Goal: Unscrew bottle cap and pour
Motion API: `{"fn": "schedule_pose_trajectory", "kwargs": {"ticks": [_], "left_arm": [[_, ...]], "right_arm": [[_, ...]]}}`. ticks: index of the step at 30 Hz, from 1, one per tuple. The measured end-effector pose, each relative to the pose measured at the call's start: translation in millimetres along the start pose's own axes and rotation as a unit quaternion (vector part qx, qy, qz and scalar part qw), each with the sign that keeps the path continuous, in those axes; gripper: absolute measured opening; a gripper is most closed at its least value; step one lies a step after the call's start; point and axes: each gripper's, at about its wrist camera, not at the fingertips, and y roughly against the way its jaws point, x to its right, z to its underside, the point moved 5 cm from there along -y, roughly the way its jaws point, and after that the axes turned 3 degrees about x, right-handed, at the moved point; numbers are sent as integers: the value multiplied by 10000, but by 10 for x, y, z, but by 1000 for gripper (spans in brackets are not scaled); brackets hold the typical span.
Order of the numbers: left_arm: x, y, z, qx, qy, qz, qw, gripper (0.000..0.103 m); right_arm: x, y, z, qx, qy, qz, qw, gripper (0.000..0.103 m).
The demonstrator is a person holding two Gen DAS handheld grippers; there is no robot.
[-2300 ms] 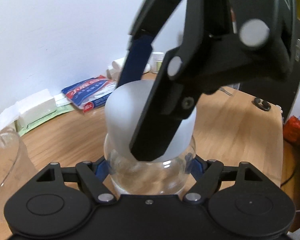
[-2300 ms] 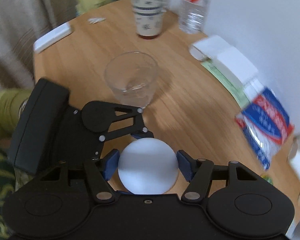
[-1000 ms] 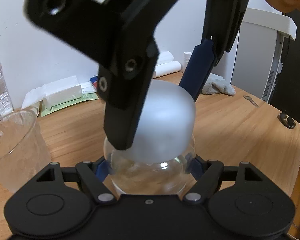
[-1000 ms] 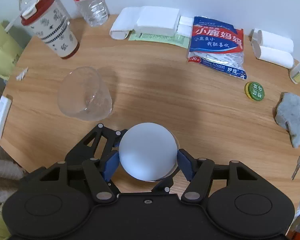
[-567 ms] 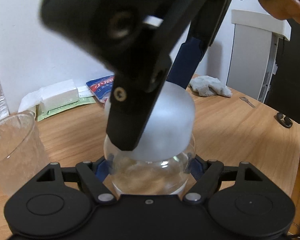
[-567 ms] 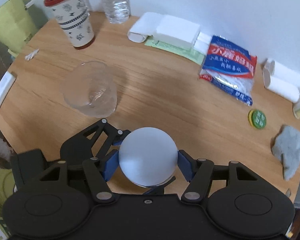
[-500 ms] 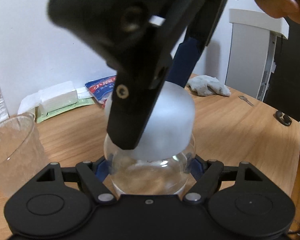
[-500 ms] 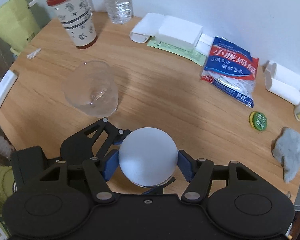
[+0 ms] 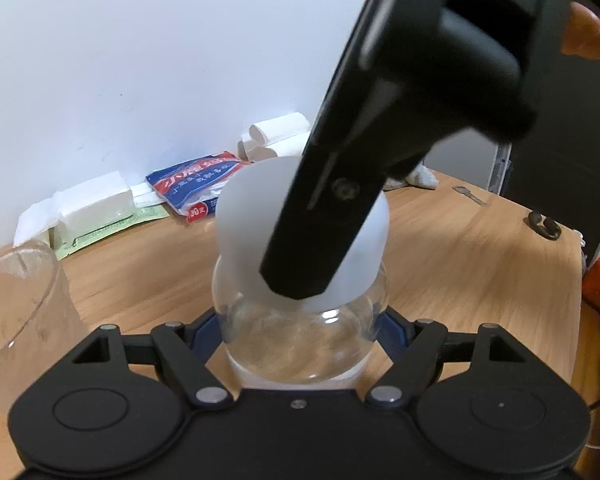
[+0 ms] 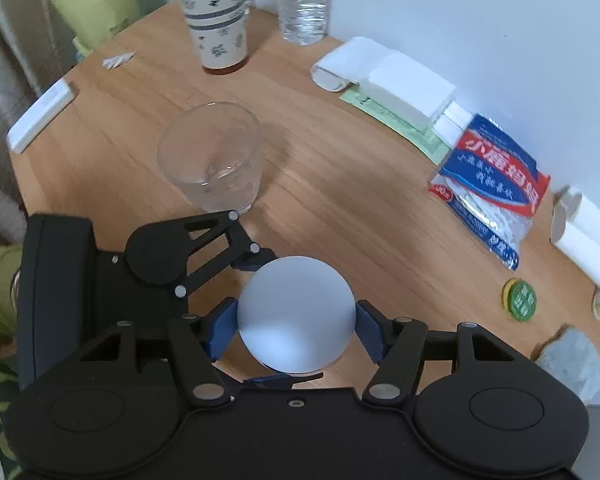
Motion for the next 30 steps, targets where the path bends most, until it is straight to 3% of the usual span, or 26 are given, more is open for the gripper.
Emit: {"fn": "schedule_pose_trajectory", "kwargs": {"ticks": [8, 11, 15, 20, 26, 30], "left_arm": [[-8, -8, -15, -5, -100, 70, 9999, 78], [-10, -12, -12, -9, -30, 1, 10000, 79], [-13, -17, -8, -14, 64, -91, 9999, 79], [-4, 23, -26, 187, 230, -297, 9991, 80], [-40, 28, -44, 175, 358, -459, 9981, 89], [-49, 30, -59, 131, 354, -531, 9979, 89]], "right_arm": [[-33, 9, -2, -77, 653, -238, 9976, 68], [-33, 7, -16, -114, 435, -218, 9988, 69], [-41, 68, -10, 176, 129, -174, 9996, 74], [111, 148, -4, 476, -760, -297, 9955, 77], [143, 219, 77, 782, -1138, -185, 9903, 78], [114, 339, 122, 1369, -1006, 137, 9854, 81]]}}
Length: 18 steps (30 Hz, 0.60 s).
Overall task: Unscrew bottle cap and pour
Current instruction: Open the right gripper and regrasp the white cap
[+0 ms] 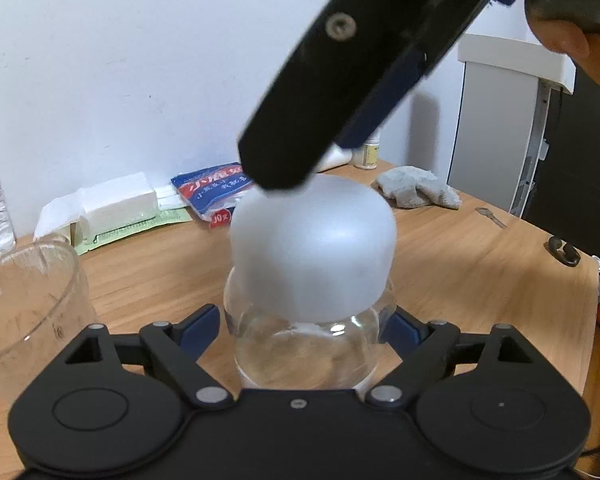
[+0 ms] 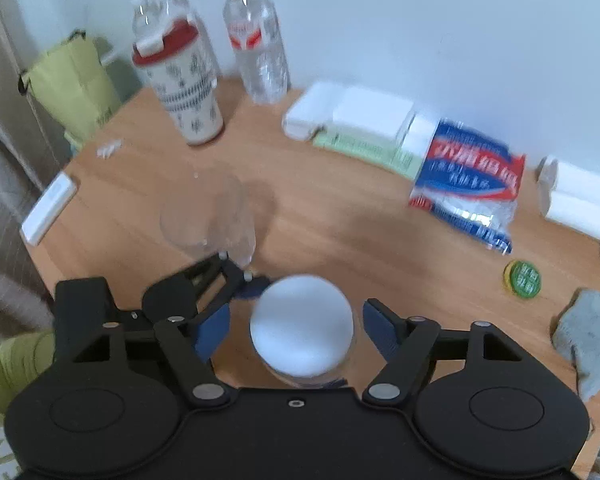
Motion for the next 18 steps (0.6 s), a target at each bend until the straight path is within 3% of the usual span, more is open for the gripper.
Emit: {"fn": "schedule_pose_trajectory", "kwargs": {"ticks": [2, 3, 5, 9, 13, 18], "left_arm": [[18, -12, -2, -8, -10, -83, 10000, 89], [27, -17, -1, -13, -14, -122, 9999, 89], [30, -41, 8, -85, 16, -178, 9998, 89], [19, -66, 11, -117, 98, -194, 9997, 88], [39, -80, 9, -112, 82, -149, 9998, 79], [41, -88, 12, -87, 93, -233, 9996, 79]], "right_arm": [[-39, 34, 32, 275, 303, 78, 9991, 91], [-57, 47, 49, 386, 442, 128, 9982, 91], [-38, 27, 77, 324, 457, 348, 9978, 91], [46, -49, 137, 15, 80, 300, 9995, 91], [65, -58, 177, 35, 7, 397, 9992, 78], [-2, -77, 151, 14, 59, 380, 9993, 77]]}}
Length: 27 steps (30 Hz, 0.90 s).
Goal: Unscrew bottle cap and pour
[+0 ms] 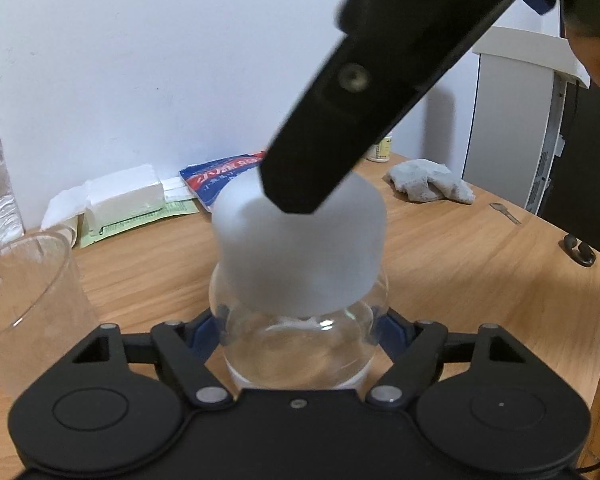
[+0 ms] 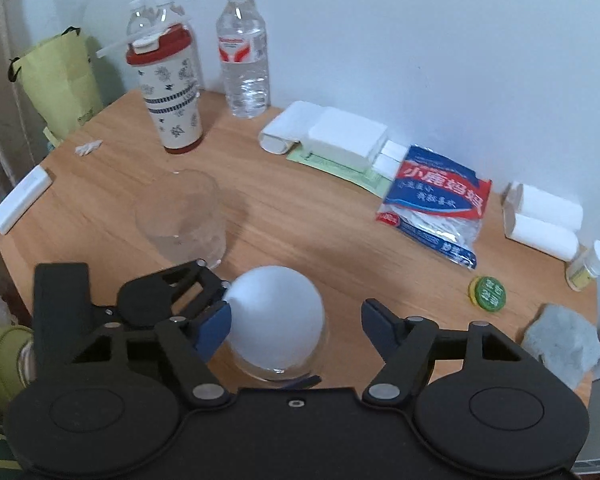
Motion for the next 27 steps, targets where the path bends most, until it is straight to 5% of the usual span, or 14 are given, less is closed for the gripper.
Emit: {"fn": "schedule_pose_trajectory", "kwargs": {"ticks": [27], "left_arm": [[45, 85, -88, 77, -159, -149, 9997, 78]], "right_arm": [[-33, -134, -150, -800, -583, -204, 9949, 69]]}}
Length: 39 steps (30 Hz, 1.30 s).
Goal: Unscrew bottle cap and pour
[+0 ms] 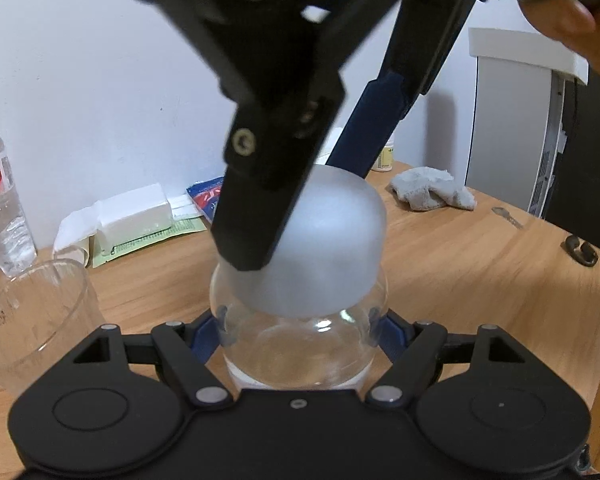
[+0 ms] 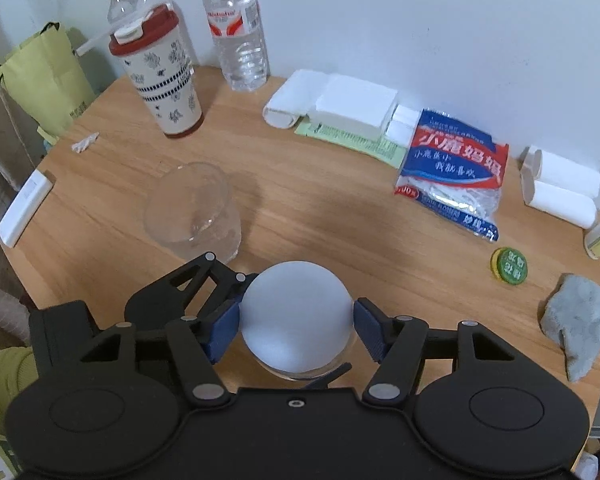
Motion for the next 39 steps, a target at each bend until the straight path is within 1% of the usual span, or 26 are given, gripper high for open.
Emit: {"fn": "schedule_pose_trajectory", "kwargs": {"ticks": [7, 13, 16, 20, 23, 29, 32, 34, 39], "left_arm": [[-12, -4, -8, 25, 14, 53, 10000, 78], [-18, -7, 8, 24, 24, 74, 10000, 78], [-13, 7, 6, 69, -73, -8, 9999, 78], [-57, 26, -26, 104, -11, 67, 9999, 78], [-51, 29, -20, 86, -116, 106, 9998, 78], [-85, 45, -36, 98, -106, 302, 9994, 78], [-105, 62, -47, 101, -212, 452, 9987, 79], [-101, 64, -48, 93, -218, 520, 9984, 78], [-94, 50, -32, 20, -139, 763, 9970, 78]], "right_arm": [[13, -37, -56, -93, -48, 82, 9999, 69], [-42, -80, -52, -172, 154, 209, 9995, 69], [-45, -65, -39, -97, 198, 172, 9996, 69], [-59, -15, -35, 152, 511, 77, 9985, 69], [-60, -20, -13, 162, 779, 13, 9968, 69], [-48, -12, -22, 174, 1160, -181, 9929, 68], [-59, 16, -13, 205, 1483, -279, 9883, 68], [-39, 27, -14, 178, 1452, -329, 9887, 68], [-46, 24, 45, 121, 1742, -436, 9837, 69]]}}
